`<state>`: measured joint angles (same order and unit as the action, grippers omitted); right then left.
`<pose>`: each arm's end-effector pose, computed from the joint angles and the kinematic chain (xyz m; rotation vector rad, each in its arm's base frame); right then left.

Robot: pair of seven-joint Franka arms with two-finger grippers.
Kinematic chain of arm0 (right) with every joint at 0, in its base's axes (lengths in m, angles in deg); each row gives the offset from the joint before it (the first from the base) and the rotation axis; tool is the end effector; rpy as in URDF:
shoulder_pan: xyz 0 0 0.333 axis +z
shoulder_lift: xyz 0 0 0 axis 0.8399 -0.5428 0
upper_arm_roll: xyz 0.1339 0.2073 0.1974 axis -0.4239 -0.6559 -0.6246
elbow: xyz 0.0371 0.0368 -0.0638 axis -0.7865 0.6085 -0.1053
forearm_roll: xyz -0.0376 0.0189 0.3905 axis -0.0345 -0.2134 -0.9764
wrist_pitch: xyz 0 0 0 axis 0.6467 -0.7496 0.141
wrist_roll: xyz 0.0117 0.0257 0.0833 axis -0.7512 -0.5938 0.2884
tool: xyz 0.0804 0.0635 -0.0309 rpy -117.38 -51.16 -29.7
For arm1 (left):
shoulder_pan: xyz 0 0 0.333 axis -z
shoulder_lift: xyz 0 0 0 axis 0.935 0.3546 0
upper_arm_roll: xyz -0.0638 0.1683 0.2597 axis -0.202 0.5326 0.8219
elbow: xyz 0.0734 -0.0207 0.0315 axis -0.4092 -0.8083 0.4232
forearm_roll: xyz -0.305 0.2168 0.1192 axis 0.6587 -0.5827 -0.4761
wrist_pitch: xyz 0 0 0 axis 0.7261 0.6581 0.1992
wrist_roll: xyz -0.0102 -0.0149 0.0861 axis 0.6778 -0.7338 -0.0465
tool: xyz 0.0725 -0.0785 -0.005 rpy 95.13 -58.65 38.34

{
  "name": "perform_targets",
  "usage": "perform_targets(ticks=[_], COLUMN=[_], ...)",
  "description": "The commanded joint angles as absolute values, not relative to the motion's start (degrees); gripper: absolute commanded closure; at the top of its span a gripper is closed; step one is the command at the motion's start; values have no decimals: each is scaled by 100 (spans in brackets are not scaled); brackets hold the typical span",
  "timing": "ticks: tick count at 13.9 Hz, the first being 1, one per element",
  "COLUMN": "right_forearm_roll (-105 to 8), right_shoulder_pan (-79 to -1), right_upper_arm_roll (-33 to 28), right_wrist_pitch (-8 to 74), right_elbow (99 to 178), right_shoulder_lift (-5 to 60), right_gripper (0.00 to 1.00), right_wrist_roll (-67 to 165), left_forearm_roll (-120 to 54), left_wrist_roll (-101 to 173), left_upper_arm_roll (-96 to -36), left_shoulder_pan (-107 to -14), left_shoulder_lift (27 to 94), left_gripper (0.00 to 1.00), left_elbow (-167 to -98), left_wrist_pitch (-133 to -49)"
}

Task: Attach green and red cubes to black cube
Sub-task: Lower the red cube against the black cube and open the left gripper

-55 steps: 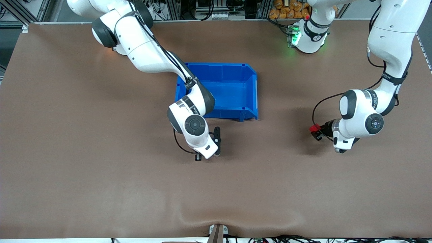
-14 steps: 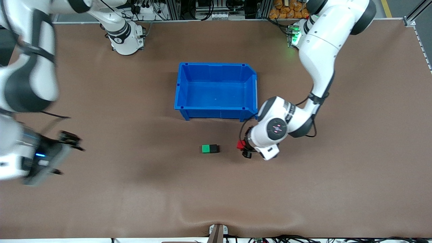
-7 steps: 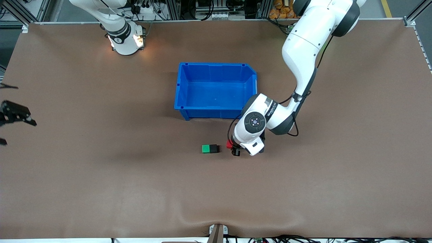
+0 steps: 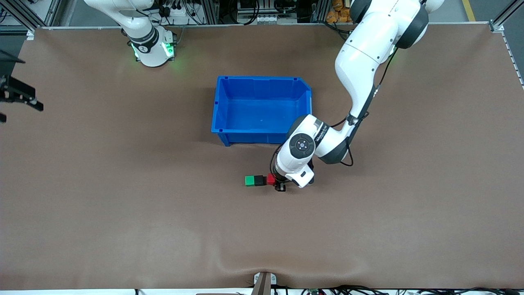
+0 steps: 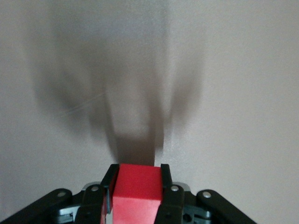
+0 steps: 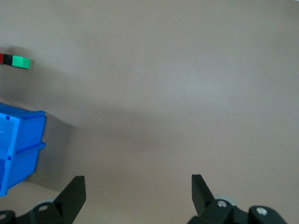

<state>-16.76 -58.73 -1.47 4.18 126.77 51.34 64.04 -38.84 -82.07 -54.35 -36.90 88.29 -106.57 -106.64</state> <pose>0.5454 -0.0655 0.6475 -3.0365 -0.3305 -0.0367 0.6060 -0.4586 0.1970 2.1086 2.1428 -0.1651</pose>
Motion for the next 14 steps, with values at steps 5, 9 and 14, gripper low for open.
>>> perform_targets(ticks=[5, 9, 14], right_forearm_roll=[-1457, -1544, -1352], right_shoulder_pan=[-5915, -6011, -5625], right_upper_arm_roll=[-186, -168, -274], right_wrist_pitch=[-120, 2, 275], right_elbow=[13032, 12962, 12751], right_shoulder_lift=[5425, 5364, 5126], right_gripper=[0, 0, 0], right_wrist_roll=[4625, 4631, 3903], left_forearm_roll=[-3808, -3808, -3808], left_wrist_roll=[-8346, -8302, -8267], left_upper_arm_roll=[-5335, -5335, -5353], left_shoulder_pan=[-3530, -3530, -3530], left_shoulder_lift=[9062, 9114, 9124], left_gripper=[100, 100, 100], left_elbow=[-10452, -10452, -10452], left_wrist_pitch=[-10830, -10830, -10866])
